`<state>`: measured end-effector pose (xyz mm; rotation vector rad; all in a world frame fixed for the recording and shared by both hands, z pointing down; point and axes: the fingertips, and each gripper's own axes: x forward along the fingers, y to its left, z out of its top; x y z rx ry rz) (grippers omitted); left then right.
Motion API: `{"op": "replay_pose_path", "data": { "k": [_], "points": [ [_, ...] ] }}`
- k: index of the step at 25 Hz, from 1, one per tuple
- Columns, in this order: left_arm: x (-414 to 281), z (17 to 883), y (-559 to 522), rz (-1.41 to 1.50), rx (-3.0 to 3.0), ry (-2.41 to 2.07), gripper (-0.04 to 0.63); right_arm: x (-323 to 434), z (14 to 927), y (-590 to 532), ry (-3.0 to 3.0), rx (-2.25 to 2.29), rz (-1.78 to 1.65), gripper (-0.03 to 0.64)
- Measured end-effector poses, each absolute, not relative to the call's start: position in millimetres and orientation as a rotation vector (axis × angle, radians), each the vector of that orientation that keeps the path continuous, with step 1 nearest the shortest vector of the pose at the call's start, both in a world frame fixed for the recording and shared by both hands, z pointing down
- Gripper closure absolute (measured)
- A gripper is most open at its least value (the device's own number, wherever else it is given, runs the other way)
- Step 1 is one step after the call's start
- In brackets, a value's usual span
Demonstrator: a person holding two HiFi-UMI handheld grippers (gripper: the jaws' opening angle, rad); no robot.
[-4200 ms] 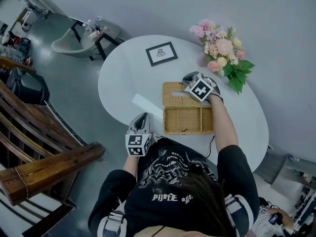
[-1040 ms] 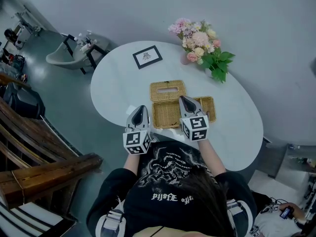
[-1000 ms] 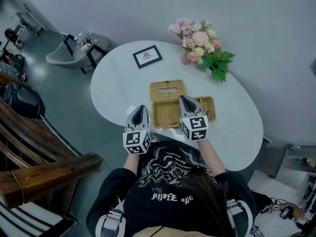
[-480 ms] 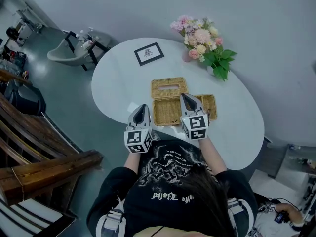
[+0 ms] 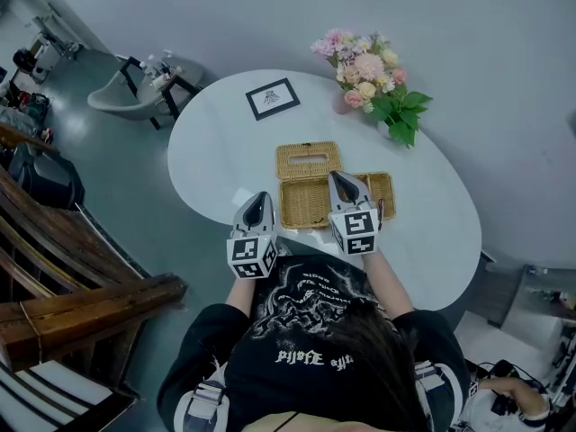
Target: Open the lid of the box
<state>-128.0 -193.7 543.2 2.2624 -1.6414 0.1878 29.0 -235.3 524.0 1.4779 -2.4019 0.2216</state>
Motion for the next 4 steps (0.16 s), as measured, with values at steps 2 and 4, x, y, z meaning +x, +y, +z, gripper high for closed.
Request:
{"op": "replay_pose_path", "data": {
  "k": [2, 4],
  "points": [
    [-126.7, 545.6, -193.4, 0.196, 2.258, -1.637, 0.569, 31.0, 526.3, -235.1, -2.397, 1.48, 0.219, 0.592],
    [-125.5, 549.0, -193.1, 0.208, 2.25, -1.632, 0.569, 31.9, 529.0, -234.4, -2.397, 1.478, 0.222, 0.592]
  ]
}}
